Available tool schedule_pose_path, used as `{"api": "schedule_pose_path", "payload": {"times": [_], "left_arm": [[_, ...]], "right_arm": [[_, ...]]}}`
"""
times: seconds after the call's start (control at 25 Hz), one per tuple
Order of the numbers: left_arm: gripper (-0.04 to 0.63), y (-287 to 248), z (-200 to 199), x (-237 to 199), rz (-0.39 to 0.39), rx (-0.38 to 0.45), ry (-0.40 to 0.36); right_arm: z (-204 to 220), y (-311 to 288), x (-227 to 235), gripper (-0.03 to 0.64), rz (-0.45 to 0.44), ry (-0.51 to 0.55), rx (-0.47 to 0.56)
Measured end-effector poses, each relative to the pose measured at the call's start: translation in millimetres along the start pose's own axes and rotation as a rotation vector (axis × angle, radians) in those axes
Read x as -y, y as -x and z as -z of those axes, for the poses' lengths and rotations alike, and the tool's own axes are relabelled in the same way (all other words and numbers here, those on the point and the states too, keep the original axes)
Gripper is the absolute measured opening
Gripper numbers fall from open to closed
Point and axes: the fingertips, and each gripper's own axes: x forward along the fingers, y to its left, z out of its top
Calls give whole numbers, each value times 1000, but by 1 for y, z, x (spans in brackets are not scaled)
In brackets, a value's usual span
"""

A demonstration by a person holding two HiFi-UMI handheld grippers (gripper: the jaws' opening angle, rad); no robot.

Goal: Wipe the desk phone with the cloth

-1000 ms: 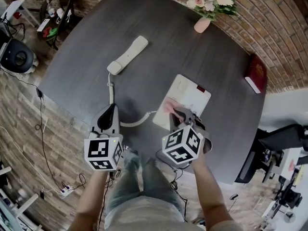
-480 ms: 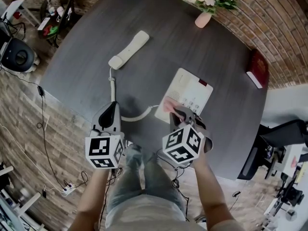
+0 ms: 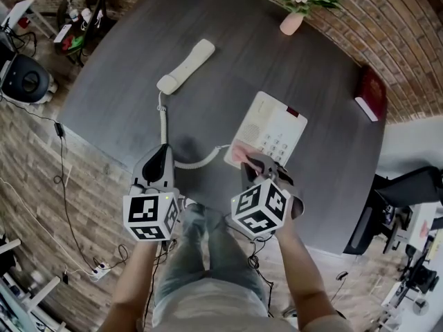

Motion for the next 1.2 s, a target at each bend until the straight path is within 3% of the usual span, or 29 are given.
{"api": "schedule_pose_path", "payload": {"times": [1.2], "left_arm": [[3,12,9,7,8,-12,-8]], "right_arm": [[7,12,-55,21,-89,-8,10]]}}
